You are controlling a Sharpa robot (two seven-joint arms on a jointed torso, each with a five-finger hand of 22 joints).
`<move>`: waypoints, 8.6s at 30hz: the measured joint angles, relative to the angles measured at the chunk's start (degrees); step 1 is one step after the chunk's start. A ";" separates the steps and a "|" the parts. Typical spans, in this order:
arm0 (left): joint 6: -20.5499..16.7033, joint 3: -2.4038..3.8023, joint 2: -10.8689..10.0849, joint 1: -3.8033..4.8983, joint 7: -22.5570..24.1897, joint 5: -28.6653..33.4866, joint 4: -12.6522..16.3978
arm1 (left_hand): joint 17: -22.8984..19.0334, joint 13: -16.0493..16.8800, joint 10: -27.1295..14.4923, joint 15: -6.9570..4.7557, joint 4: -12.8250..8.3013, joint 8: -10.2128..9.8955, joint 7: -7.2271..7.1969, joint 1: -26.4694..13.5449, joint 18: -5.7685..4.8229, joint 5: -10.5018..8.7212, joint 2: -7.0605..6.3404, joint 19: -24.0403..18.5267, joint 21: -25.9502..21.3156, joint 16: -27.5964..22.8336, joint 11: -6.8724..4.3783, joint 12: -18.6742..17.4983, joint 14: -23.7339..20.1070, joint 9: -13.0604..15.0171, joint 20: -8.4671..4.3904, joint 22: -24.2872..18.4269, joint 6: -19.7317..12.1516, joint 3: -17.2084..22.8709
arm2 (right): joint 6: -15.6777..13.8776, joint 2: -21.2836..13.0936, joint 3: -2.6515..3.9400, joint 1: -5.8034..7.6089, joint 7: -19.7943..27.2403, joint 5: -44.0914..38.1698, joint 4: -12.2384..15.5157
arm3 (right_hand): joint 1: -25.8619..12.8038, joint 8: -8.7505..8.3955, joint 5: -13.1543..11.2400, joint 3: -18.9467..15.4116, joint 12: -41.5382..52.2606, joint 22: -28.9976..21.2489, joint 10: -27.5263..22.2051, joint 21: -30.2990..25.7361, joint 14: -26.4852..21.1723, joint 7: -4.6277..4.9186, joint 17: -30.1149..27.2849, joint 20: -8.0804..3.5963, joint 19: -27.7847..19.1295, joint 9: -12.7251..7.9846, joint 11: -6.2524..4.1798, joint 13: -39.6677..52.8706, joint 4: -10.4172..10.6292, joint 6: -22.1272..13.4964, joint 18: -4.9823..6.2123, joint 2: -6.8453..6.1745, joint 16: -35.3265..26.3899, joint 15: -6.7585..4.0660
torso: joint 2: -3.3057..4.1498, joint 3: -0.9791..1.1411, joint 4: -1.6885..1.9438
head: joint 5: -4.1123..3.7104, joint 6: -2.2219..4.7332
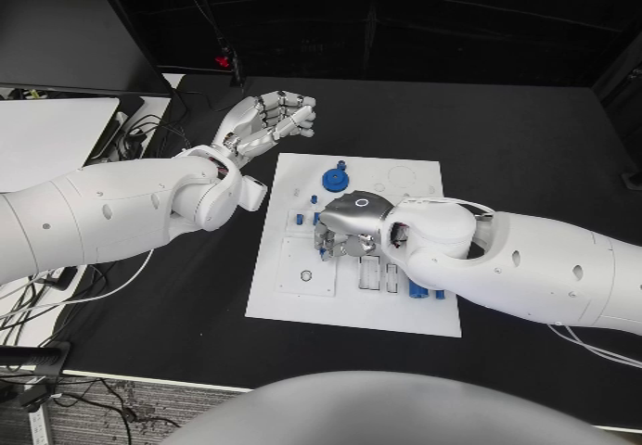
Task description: Assemble the parts on the task board
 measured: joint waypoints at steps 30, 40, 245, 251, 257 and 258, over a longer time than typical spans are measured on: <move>0.00 0.00 -0.11 0.00 0.00 0.00 0.10 | 0.01 -0.04 0.00 0.00 0.00 0.00 0.00 0.00 0.00 0.00 0.00 0.00 0.00 0.00 0.00 0.00 0.00 0.00 0.00 0.01 0.00 0.00 | 2.09 0.51 0.01 -0.37 -0.29 0.00 -0.61 | 0.05 -1.01 -0.03 0.18 -0.44 0.00 -2.00 -0.91 -0.10 0.97 0.00 0.73 0.07 0.00 1.14 -0.12 -0.17 -1.75 0.01 -1.14 0.00 0.75 | -0.02 -0.01 -0.03 | -0.30 0.00; 0.00 0.00 -0.14 0.00 0.00 0.01 0.10 | 0.01 -0.04 0.00 0.00 0.00 0.00 0.00 0.00 0.00 0.00 0.00 0.00 0.00 0.00 0.00 0.00 0.00 0.00 0.00 0.02 0.00 0.00 | 2.42 0.34 -0.02 -0.44 -0.85 0.00 -0.52 | -3.49 -3.78 0.01 -1.41 -0.45 0.00 -8.55 -1.61 -0.10 3.13 0.00 2.03 -0.02 -0.18 2.99 -0.02 -0.23 -6.89 0.00 -5.13 -1.13 2.35 | -0.02 0.00 0.00 | -0.24 0.00; 0.05 0.00 0.81 -0.18 0.02 0.56 -1.73 | -0.81 -0.10 -0.20 0.00 0.00 0.78 0.22 0.30 0.00 0.22 0.77 0.00 0.00 0.66 0.21 0.66 0.00 -0.19 0.00 -0.37 -0.61 0.00 | 2.75 0.51 0.00 2.96 0.79 6.68 5.17 | -0.51 -0.58 0.02 9.81 0.22 0.00 0.20 -2.89 0.01 0.37 0.00 0.27 0.08 0.32 0.00 -0.11 -0.48 1.17 0.89 -4.58 -2.15 -0.01 | -0.08 -0.08 -0.03 | 2.21 0.01; 0.05 0.00 0.81 -0.18 0.02 0.56 -1.71 | -0.81 -0.10 -0.20 0.00 0.00 0.78 0.22 0.30 0.00 0.22 0.77 0.00 0.00 0.66 0.20 0.66 0.00 -0.19 0.00 -0.37 -0.61 0.00 | 4.23 1.27 -0.03 2.70 0.89 6.11 4.51 | -0.51 -0.68 0.02 9.80 -0.04 0.00 0.08 -2.89 0.01 0.53 0.00 0.27 0.08 0.26 0.12 -0.11 -0.49 0.96 0.89 -4.58 -2.15 -0.01 | -0.06 -0.06 0.01 | 2.21 0.01; 0.05 0.00 0.74 -0.18 0.02 0.56 -1.64 | -0.92 -0.10 -0.20 0.00 0.00 0.78 0.22 0.30 0.00 0.22 0.77 0.00 0.00 0.66 0.21 0.88 0.00 -0.19 0.00 -0.42 -0.61 0.00 | 4.94 1.69 -0.04 2.46 0.98 5.75 3.86 | -0.52 -0.82 0.01 9.96 -0.04 0.00 -0.01 -2.89 0.01 0.50 0.00 0.27 0.08 0.25 0.21 -0.11 -0.34 0.90 0.89 -4.59 -2.15 -0.01 | -0.03 -0.07 0.01 | 2.29 0.01; 0.04 0.00 0.74 -0.18 0.02 0.56 -1.64 | -0.92 -0.10 -0.20 0.00 0.00 0.78 0.22 0.30 0.00 0.22 0.77 0.00 0.00 0.66 0.21 0.88 0.00 -0.19 0.00 -0.42 -0.61 0.00 | 4.98 1.80 -0.04 2.42 0.99 5.72 3.75 | -0.52 -0.85 0.01 9.97 -0.04 0.00 -0.01 -2.89 0.01 0.50 0.00 0.27 0.08 0.25 0.21 -0.11 -0.34 0.89 0.89 -4.59 -2.15 -0.01 | -0.02 -0.07 0.01 | 2.16 0.01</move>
